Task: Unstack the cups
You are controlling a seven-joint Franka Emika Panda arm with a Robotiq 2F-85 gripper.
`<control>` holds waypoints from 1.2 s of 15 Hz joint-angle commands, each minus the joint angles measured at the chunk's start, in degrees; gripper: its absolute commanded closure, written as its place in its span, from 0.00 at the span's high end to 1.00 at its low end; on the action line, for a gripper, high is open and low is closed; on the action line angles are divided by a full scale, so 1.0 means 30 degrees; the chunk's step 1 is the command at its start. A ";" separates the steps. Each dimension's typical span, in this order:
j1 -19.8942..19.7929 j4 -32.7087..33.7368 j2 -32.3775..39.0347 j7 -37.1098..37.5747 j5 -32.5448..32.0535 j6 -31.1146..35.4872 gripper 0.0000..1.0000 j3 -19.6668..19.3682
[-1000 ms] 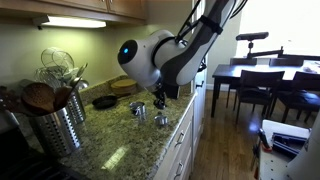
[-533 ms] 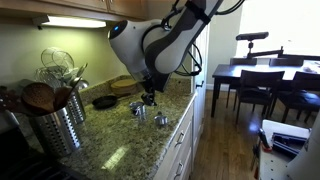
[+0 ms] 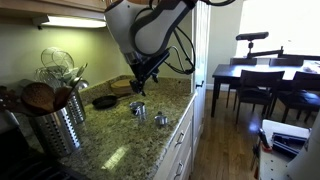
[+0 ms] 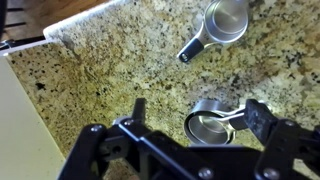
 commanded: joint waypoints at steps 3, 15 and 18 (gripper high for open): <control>-0.0064 0.1264 0.0317 0.0113 0.3303 0.0830 1.00 -0.0563; 0.0352 0.2638 0.2617 0.3312 0.6831 0.2990 1.00 -0.1505; 0.0421 0.2903 0.3193 0.3994 0.7158 0.3052 1.00 -0.1615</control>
